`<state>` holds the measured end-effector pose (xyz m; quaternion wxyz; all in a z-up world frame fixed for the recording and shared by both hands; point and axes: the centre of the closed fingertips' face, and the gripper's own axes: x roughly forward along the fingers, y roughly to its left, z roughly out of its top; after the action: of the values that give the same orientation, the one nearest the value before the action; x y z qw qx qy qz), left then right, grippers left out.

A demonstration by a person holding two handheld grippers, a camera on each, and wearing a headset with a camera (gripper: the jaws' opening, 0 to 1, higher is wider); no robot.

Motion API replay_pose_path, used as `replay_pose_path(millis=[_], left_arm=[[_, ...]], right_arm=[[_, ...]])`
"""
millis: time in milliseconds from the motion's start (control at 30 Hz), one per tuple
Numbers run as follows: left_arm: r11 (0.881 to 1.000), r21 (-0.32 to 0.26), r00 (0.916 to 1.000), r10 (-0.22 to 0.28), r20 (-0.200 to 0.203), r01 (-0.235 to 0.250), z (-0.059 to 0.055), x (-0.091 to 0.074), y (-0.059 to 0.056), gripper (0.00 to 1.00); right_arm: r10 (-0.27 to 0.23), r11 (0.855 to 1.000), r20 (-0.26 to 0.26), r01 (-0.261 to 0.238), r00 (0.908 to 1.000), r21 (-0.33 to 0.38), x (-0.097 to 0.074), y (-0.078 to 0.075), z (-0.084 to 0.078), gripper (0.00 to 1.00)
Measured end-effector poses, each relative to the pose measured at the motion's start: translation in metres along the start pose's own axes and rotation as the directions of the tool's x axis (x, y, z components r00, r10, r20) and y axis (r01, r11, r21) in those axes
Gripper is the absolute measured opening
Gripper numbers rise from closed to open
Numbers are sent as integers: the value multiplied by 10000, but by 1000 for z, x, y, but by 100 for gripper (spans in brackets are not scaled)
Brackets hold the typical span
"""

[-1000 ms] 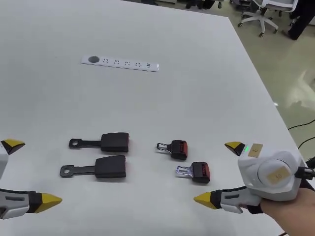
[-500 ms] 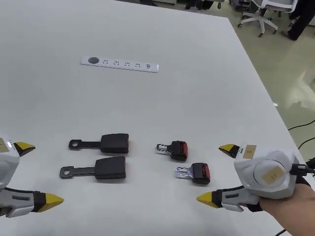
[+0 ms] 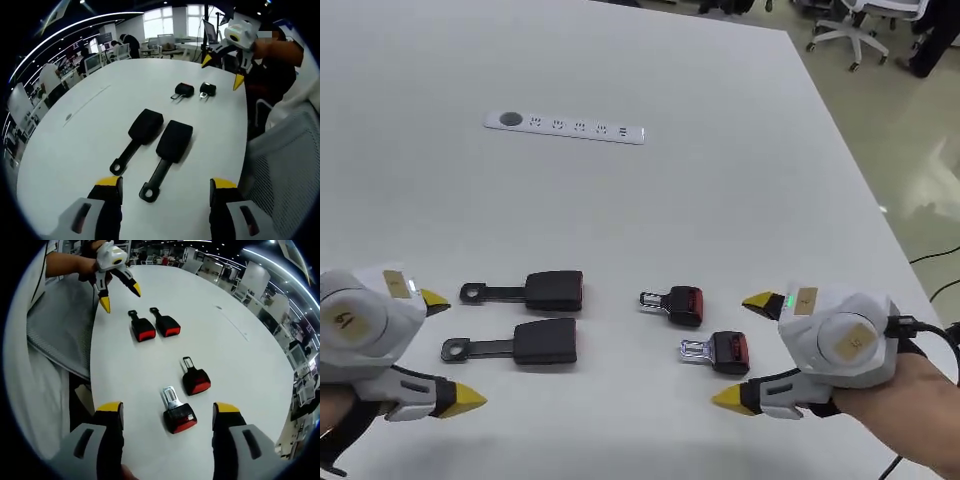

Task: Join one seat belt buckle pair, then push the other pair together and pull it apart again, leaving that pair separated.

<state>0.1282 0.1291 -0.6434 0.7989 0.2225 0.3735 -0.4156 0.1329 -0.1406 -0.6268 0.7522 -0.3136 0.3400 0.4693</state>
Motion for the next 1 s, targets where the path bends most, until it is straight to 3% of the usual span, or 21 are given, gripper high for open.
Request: replay_pose_path(millis=[100, 167, 433, 733, 1000], left_arm=[[9996, 106, 9997, -246, -68, 247, 4, 7, -1, 72], [9975, 252, 9978, -655, -101, 658, 8, 12, -6, 68], [9922, 588, 9939, -1095, -104, 1100, 25, 27, -9, 65], [9810, 688, 9831, -1793, -369, 1815, 29, 48, -17, 59], [9703, 755, 9724, -2260, -584, 2300, 31, 61, -25, 56]], right_arm=[[82, 10000, -56, -82, 10000, -6, 5, -2, -1, 71], [160, 9999, -80, -160, 9998, 9, 7, -4, -3, 71], [578, 9983, -314, -579, 9978, -20, 17, -8, -13, 68], [1256, 9918, -662, -1270, 9899, -172, 33, -13, -30, 58], [1679, 9850, -1108, -1714, 9796, -221, 34, -12, -40, 53]])
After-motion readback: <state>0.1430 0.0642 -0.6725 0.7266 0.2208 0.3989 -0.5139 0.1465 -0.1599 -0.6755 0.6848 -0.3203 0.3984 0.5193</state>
